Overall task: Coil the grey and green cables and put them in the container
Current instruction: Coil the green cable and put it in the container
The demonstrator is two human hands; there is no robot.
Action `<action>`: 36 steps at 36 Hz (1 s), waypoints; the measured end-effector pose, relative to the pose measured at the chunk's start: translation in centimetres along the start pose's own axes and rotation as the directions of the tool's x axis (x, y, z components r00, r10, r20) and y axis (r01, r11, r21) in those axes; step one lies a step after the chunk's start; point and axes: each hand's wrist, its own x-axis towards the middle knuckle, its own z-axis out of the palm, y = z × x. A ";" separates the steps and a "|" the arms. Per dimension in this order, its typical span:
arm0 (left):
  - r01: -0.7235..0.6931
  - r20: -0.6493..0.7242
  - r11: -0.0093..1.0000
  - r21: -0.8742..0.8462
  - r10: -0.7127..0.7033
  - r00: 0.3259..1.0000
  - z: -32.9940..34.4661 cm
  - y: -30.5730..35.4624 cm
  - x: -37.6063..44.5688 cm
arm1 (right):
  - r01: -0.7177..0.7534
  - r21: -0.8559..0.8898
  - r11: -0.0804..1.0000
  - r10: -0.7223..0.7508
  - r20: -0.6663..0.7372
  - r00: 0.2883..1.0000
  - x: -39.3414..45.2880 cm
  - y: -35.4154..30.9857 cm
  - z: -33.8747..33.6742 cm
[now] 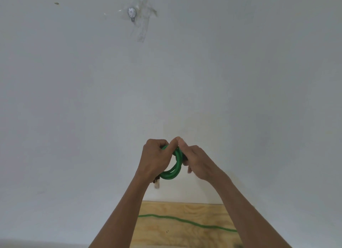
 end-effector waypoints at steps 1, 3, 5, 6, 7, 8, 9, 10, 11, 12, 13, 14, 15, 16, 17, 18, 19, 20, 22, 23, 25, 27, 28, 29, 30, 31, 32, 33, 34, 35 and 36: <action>-0.005 0.021 0.999 0.037 0.004 1.000 0.0 -0.1 -0.1 | 0.008 -0.131 0.991 -0.020 -0.087 0.996 0.2 0.0 0.2; -0.004 0.054 0.997 0.080 0.000 0.999 0.1 -0.1 -0.2 | -0.005 -0.339 0.941 -0.056 -0.171 0.984 0.4 0.2 0.4; 0.014 0.073 0.997 0.082 -0.020 0.997 0.1 -0.2 -0.4 | -0.034 -0.424 0.905 -0.056 -0.198 0.979 0.6 0.4 0.4; 0.030 0.076 0.998 0.063 -0.035 0.997 0.1 -0.3 -0.4 | -0.043 -0.434 0.900 -0.052 -0.205 0.977 0.7 0.6 0.4; 0.050 0.069 0.998 0.036 -0.053 0.996 0.1 -0.5 -0.5 | -0.046 -0.435 0.899 -0.050 -0.207 0.977 0.7 0.8 0.5; 0.074 0.046 0.997 0.007 -0.074 0.996 0.1 -0.6 -0.6 | -0.045 -0.430 0.902 -0.049 -0.205 0.978 0.6 0.9 0.7; 0.097 0.008 0.995 -0.015 -0.097 0.995 0.2 -0.7 -0.6 | -0.034 -0.414 0.909 -0.053 -0.197 0.979 0.4 1.0 1.0; 0.115 -0.040 0.993 -0.029 -0.117 0.992 0.2 -0.9 -0.6 | -0.017 -0.387 0.922 -0.059 -0.184 0.981 0.1 1.0 1.4; 0.129 -0.089 0.991 -0.033 -0.131 0.987 0.2 -1.0 -0.6 | 0.011 -0.347 0.938 -0.071 -0.163 0.984 -0.2 1.1 1.9; 0.137 -0.127 0.990 -0.028 -0.139 0.982 0.2 -1.1 -0.7 | 0.044 -0.298 0.954 -0.092 -0.149 0.985 -0.6 1.1 2.4; 0.138 -0.155 0.990 -0.018 -0.139 0.978 0.1 -1.1 -0.7 | 0.078 -0.246 0.966 -0.118 -0.155 0.981 -0.9 1.2 2.9; 0.135 -0.178 0.991 -0.011 -0.134 0.975 0.2 -1.1 -0.8 | 0.102 -0.199 0.975 -0.138 -0.178 0.974 -1.2 1.3 3.4; 0.136 -0.199 0.991 -0.012 -0.136 0.971 0.3 -1.1 -0.9 | 0.122 -0.149 0.981 -0.153 -0.214 0.965 -1.3 1.6 3.9; 0.145 -0.222 0.989 -0.026 -0.147 0.964 0.4 -1.2 -1.0 | 0.139 -0.102 0.985 -0.161 -0.258 0.953 -1.4 1.8 4.5; 0.153 -0.246 0.987 -0.043 -0.159 0.956 0.5 -1.2 -1.1 | 0.155 -0.062 0.986 -0.166 -0.296 0.941 -1.5 2.0 5.1; 0.157 -0.268 0.986 -0.055 -0.166 0.949 0.7 -1.2 -1.1 | 0.168 -0.035 0.985 -0.170 -0.334 0.927 -1.7 2.2 5.6; 0.159 -0.287 0.985 -0.062 -0.170 0.943 0.8 -1.3 -1.2 | 0.178 -0.017 0.984 -0.171 -0.374 0.911 -1.9 2.4 6.2; 0.161 -0.301 0.984 -0.072 -0.175 0.937 1.0 -1.5 -1.2 | 0.174 -0.011 0.985 -0.163 -0.415 0.895 -2.1 2.7 6.7; 0.168 -0.323 0.982 -0.089 -0.188 0.928 1.3 -1.7 -1.4 | 0.152 -0.004 0.988 -0.133 -0.504 0.853 -2.7 3.0 7.5; 0.174 -0.333 0.979 -0.101 -0.199 0.922 1.5 -1.9 -1.6 | 0.136 0.003 0.991 -0.113 -0.541 0.833 -2.9 3.1 7.9; 0.186 -0.348 0.974 -0.126 -0.219 0.911 1.7 -2.3 -1.9 | 0.109 0.017 0.994 -0.078 -0.593 0.802 -3.4 3.4 8.7; 0.190 -0.351 0.969 -0.156 -0.234 0.907 2.0 -3.0 -2.3 | 0.087 -0.018 0.996 -0.079 -0.625 0.776 -3.7 3.7 9.4; 0.192 -0.349 0.967 -0.169 -0.241 0.906 2.1 -3.4 -2.5 | 0.078 -0.051 0.996 -0.093 -0.636 0.766 -3.9 3.9 9.6; 0.198 -0.343 0.964 -0.179 -0.250 0.905 2.2 -3.7 -2.7 | 0.068 -0.091 0.994 -0.110 -0.644 0.757 -3.9 4.1 9.9; 0.209 -0.336 0.960 -0.186 -0.262 0.905 2.3 -4.0 -2.9 | 0.058 -0.136 0.989 -0.133 -0.648 0.750 -4.0 4.3 10.1; 0.221 -0.326 0.956 -0.194 -0.275 0.904 2.3 -4.2 -3.1 | 0.050 -0.179 0.983 -0.156 -0.651 0.743 -4.0 4.5 10.3; 0.233 -0.314 0.950 -0.207 -0.290 0.904 2.3 -4.3 -3.2 | 0.048 -0.210 0.976 -0.177 -0.655 0.734 -4.1 4.7 10.6; 0.246 -0.299 0.943 -0.224 -0.306 0.904 2.3 -4.3 -3.4 | 0.052 -0.225 0.973 -0.192 -0.661 0.725 -4.2 4.8 10.9; 0.260 -0.283 0.936 -0.239 -0.323 0.903 2.2 -4.5 -3.5 | 0.059 -0.225 0.973 -0.198 -0.668 0.718 -4.3 4.9 11.1; 0.270 -0.269 0.930 -0.250 -0.334 0.903 2.1 -4.6 -3.7 | 0.070 -0.222 0.973 -0.204 -0.671 0.713 -4.4 4.9 11.4; 0.277 -0.252 0.926 -0.257 -0.341 0.906 2.0 -4.9 -3.9 | 0.078 -0.222 0.972 -0.210 -0.672 0.710 -4.5 5.0 11.7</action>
